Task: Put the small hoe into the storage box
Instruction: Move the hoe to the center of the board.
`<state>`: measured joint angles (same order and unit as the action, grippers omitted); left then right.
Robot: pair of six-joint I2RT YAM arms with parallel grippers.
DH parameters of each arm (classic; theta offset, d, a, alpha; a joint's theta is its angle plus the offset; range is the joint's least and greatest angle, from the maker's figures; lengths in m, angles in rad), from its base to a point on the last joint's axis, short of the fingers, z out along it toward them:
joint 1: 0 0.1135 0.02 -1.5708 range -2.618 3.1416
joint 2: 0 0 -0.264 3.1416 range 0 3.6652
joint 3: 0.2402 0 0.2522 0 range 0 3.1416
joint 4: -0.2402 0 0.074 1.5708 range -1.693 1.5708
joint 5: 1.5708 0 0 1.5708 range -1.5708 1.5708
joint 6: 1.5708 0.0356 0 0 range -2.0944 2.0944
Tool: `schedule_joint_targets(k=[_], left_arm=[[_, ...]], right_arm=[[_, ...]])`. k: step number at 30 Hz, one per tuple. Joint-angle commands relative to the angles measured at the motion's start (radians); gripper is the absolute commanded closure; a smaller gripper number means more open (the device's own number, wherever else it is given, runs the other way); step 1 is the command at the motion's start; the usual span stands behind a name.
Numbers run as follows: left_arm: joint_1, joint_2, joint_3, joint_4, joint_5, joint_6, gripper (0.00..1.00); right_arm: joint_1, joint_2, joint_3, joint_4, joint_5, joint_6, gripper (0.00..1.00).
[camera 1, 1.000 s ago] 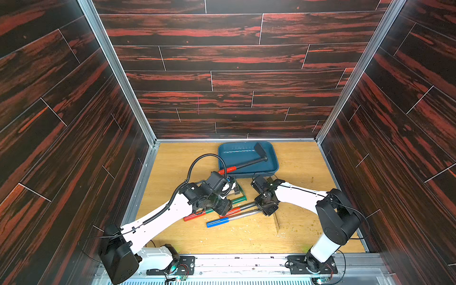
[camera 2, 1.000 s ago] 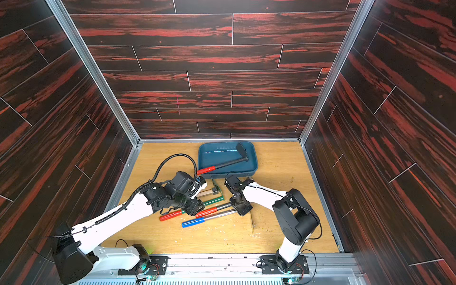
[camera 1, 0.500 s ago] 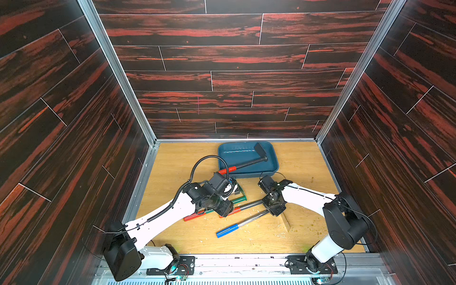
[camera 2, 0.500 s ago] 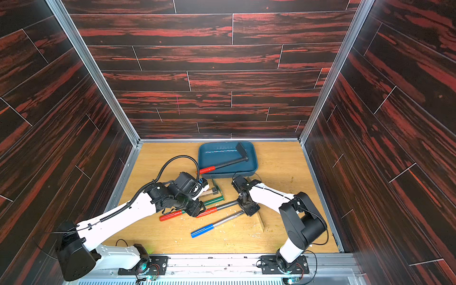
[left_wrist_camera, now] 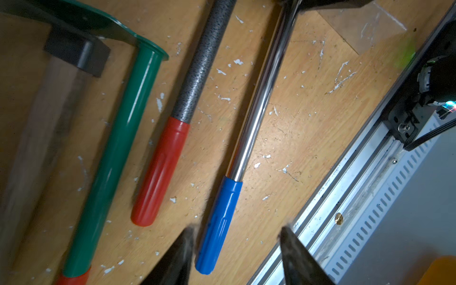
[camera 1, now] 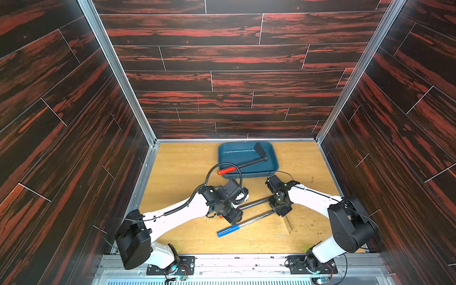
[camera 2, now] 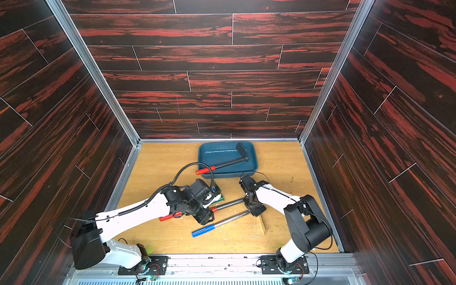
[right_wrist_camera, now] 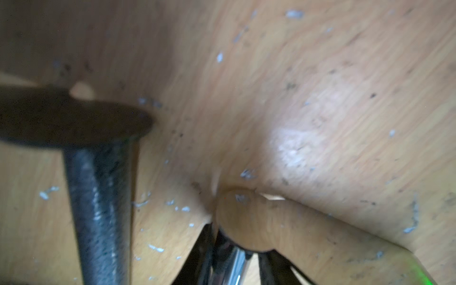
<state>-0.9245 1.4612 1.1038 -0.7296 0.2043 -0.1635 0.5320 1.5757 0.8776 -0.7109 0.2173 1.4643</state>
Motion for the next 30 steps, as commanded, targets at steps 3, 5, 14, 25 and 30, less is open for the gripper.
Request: schedule_joint_targets(k=[3,5,14,25,30], left_arm=[[-0.029,0.029,0.045,0.014,0.009,-0.025,0.41],[-0.038,0.051,0.057,0.013,0.01,-0.024,0.41],[-0.076,0.127,0.079,0.051,0.025,-0.018,0.37],[-0.088,0.283,0.175,0.054,0.046,0.016,0.37],[-0.094,0.338,0.193,0.053,0.05,0.026,0.37]], right_arm=[[-0.052,-0.039,-0.036,-0.019,0.01,-0.033,0.67],[-0.072,-0.044,-0.039,-0.024,0.01,-0.041,0.67],[-0.18,-0.09,-0.071,-0.015,0.029,-0.103,0.67],[-0.257,-0.1,-0.056,0.008,0.054,-0.243,0.59],[-0.257,-0.144,-0.045,0.002,0.065,-0.288,0.46]])
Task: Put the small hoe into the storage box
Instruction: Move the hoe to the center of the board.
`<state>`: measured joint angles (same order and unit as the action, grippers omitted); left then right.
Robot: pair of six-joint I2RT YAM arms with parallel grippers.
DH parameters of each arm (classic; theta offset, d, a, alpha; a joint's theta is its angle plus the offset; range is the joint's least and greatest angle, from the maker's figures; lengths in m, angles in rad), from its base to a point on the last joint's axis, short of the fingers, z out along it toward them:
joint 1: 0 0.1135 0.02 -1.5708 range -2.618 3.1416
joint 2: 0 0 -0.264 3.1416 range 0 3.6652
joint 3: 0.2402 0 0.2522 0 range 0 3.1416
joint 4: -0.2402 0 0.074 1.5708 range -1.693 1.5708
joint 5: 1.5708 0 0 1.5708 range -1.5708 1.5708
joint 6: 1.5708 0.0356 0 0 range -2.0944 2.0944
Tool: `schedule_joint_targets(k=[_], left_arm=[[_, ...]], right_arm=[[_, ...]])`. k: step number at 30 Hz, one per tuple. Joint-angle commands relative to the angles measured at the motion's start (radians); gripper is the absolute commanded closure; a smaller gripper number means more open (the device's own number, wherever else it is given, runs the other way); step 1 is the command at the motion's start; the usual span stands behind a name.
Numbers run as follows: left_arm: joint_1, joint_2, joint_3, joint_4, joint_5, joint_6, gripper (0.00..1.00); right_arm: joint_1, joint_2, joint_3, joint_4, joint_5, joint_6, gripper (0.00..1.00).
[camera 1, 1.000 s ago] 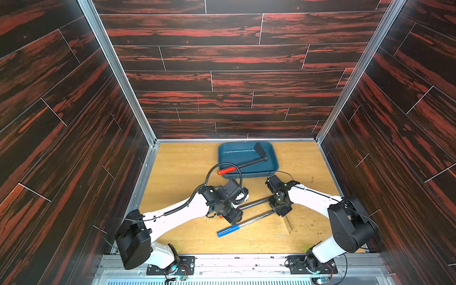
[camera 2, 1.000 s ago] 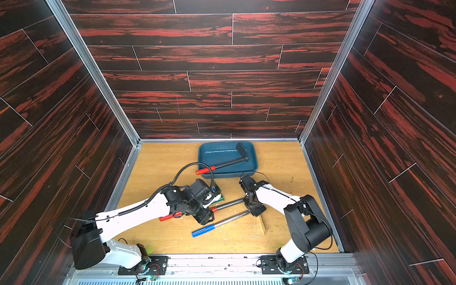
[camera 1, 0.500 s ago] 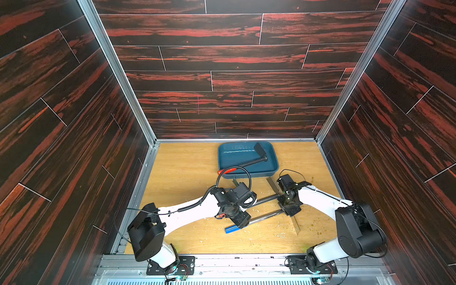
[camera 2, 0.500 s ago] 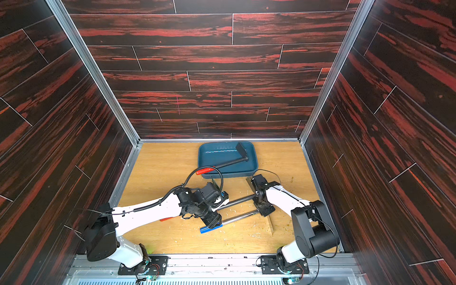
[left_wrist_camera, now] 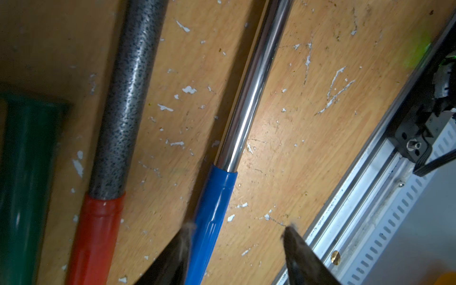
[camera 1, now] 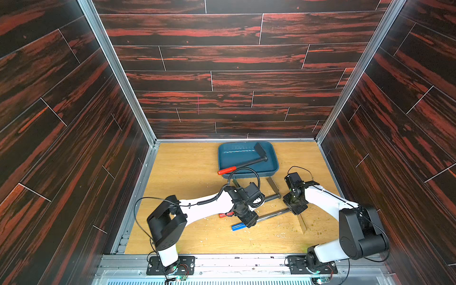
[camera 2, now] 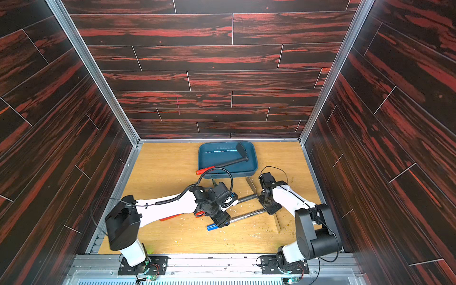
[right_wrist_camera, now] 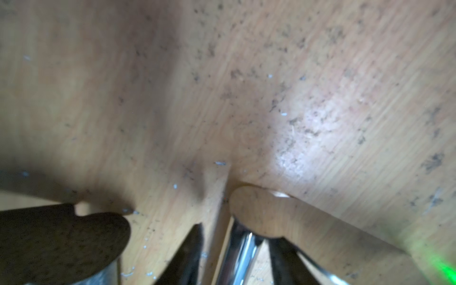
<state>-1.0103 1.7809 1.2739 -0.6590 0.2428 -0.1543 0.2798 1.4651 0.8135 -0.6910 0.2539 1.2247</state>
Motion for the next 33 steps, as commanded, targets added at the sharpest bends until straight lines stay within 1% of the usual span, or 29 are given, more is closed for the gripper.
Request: schedule_joint_targets(k=[1,4,10,15,21,24,33], left_arm=[[-0.007,0.022,0.02,-0.015,0.012,0.019,0.37],[-0.008,0.038,0.016,-0.01,0.01,0.022,0.37],[-0.014,0.072,0.02,-0.004,-0.003,0.033,0.38],[-0.013,0.092,0.016,0.013,-0.025,0.042,0.39],[-0.013,0.118,0.02,0.018,-0.042,0.056,0.39],[-0.013,0.127,0.022,0.022,-0.049,0.059,0.4],[-0.026,0.148,0.031,0.043,-0.114,0.055,0.43]], right_arm=[[-0.005,-0.045,0.024,-0.02,0.029,-0.059,0.43],[-0.004,-0.068,0.037,-0.023,0.017,-0.095,0.38],[-0.005,-0.128,0.052,-0.013,-0.016,-0.159,0.32],[-0.005,-0.188,0.074,0.021,-0.062,-0.277,0.25],[-0.005,-0.274,0.074,0.052,-0.086,-0.362,0.16],[-0.007,-0.309,0.08,0.053,-0.097,-0.378,0.15],[-0.007,-0.336,0.096,0.057,-0.142,-0.392,0.15]])
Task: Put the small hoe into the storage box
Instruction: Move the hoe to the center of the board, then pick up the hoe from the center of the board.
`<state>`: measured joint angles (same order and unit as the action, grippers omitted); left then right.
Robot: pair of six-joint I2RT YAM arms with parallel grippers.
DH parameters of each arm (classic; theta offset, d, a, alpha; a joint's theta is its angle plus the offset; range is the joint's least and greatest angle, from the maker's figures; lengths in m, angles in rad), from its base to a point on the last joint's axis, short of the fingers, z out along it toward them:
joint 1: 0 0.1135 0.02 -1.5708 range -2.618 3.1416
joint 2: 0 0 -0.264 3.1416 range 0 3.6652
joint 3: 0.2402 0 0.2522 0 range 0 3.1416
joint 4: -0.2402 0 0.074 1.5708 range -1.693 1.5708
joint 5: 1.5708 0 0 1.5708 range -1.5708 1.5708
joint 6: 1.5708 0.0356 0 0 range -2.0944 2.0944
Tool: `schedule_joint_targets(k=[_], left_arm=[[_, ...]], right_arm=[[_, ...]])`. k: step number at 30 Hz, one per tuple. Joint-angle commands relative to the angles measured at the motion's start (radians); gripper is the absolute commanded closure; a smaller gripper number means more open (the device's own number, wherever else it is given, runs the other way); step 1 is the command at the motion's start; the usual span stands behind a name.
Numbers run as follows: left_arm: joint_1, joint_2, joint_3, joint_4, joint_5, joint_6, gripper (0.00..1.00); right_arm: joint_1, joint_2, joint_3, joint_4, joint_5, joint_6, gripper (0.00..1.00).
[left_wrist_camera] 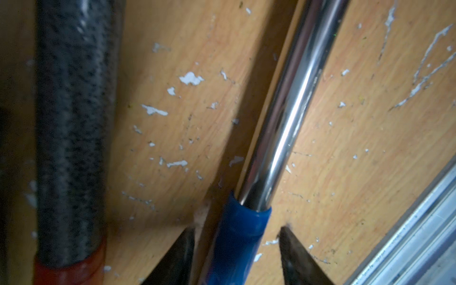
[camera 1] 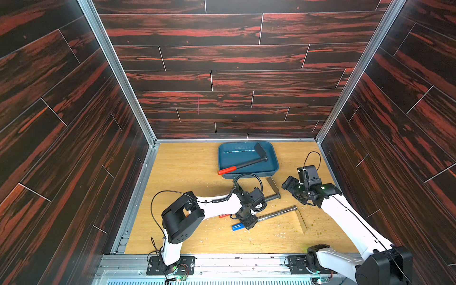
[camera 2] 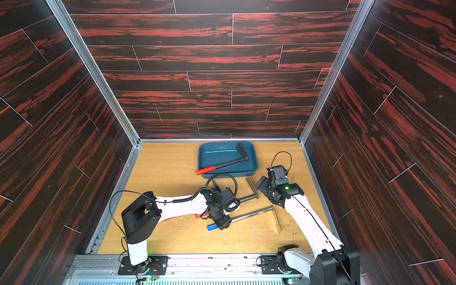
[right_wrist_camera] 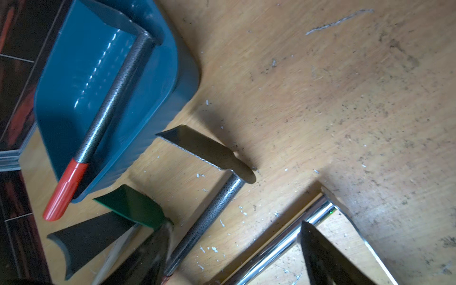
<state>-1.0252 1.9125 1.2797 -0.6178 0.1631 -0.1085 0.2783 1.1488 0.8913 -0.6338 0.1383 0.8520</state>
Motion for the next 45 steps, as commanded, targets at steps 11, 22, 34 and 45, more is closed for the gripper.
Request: schedule_joint_targets(k=[11,22,34,45], left_arm=[[-0.041,0.062,0.032,0.015,-0.075,-0.004,0.47],[-0.045,0.08,0.035,0.014,-0.087,-0.018,0.58],[-0.045,0.067,0.076,-0.022,-0.085,-0.01,0.79],[-0.051,0.004,0.13,-0.081,-0.124,0.011,0.94]], right_arm=[[-0.005,-0.081,0.008,0.032,-0.077,-0.048,0.1],[-0.005,-0.077,0.005,0.026,-0.08,-0.049,0.1],[-0.008,-0.092,-0.022,0.016,-0.08,-0.052,0.1],[-0.017,-0.094,-0.032,0.006,-0.078,-0.05,0.1]])
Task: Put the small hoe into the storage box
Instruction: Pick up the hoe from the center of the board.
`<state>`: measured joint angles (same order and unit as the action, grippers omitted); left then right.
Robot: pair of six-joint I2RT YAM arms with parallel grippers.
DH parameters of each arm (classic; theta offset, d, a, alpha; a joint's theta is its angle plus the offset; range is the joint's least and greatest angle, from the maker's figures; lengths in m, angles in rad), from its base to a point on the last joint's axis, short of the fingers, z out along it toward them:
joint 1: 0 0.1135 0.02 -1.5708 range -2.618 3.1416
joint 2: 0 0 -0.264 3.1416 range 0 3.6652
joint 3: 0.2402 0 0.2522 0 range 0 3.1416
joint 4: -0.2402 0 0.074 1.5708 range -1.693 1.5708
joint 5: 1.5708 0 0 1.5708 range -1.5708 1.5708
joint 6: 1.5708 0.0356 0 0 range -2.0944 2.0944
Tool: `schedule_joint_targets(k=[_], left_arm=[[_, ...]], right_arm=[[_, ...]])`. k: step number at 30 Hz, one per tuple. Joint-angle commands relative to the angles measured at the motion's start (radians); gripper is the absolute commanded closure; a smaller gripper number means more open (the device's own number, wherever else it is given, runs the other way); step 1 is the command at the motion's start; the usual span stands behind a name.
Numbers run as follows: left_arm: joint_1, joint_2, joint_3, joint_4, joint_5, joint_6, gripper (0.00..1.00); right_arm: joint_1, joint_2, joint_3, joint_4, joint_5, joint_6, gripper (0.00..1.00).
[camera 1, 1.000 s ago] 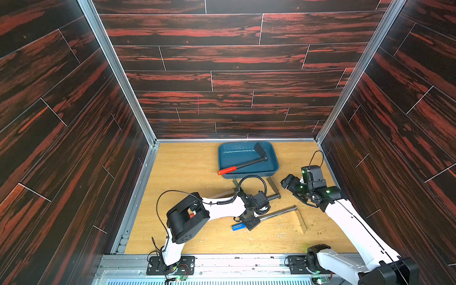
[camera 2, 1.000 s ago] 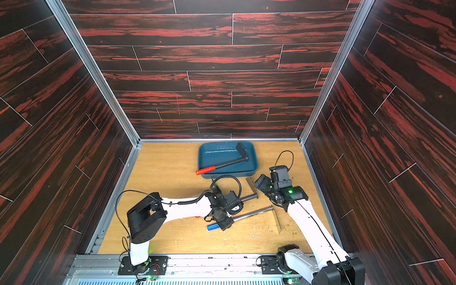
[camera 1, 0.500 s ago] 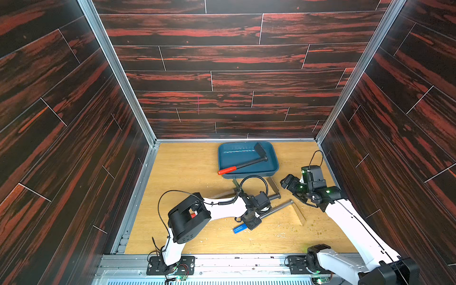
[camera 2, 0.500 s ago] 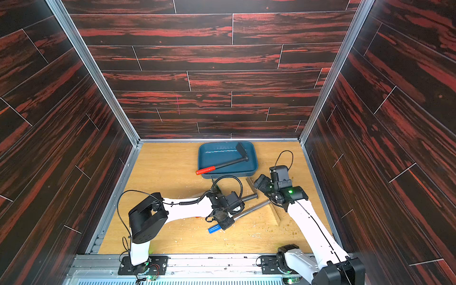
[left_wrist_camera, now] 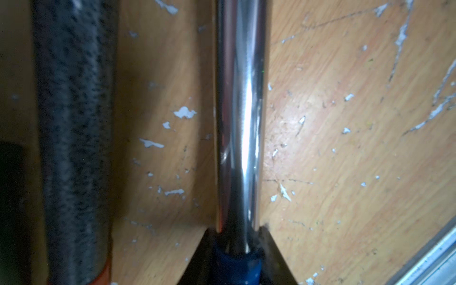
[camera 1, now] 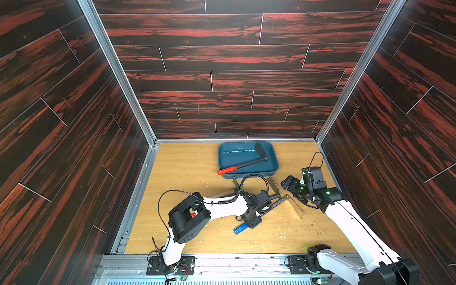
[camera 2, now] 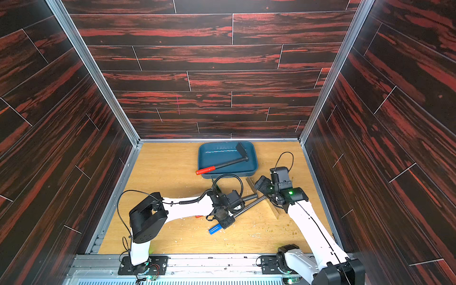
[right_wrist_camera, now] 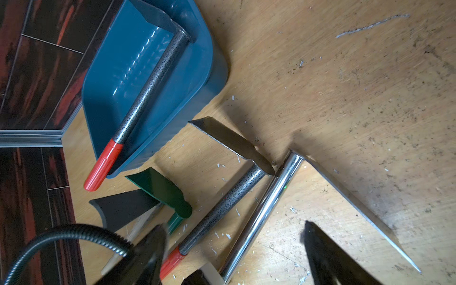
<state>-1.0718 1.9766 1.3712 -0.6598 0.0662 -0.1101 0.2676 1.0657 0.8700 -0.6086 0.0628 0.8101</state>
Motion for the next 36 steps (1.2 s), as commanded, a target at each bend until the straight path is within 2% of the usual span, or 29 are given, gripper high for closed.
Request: schedule_joint_targets(k=[1,5,25,30,36], left_arm=[[-0.004,-0.07,0.044,-0.047,-0.034,0.016,0.95],[-0.005,-0.107,0.067,-0.07,-0.065,0.031,1.0],[-0.004,-0.191,0.155,-0.121,-0.116,0.05,1.0],[-0.004,-0.183,0.161,-0.13,-0.113,0.049,1.0],[-0.007,-0.181,0.155,-0.117,-0.13,0.038,1.0]], right_arm=[[-0.008,-0.012,-0.012,-0.021,-0.004,-0.008,0.1],[-0.012,-0.012,-0.012,-0.022,-0.005,-0.01,0.1],[-0.034,-0.019,-0.02,-0.038,-0.009,-0.015,0.1],[-0.035,-0.008,-0.034,-0.038,-0.077,-0.003,0.11],[-0.034,-0.01,-0.11,-0.005,-0.244,0.145,0.15]])
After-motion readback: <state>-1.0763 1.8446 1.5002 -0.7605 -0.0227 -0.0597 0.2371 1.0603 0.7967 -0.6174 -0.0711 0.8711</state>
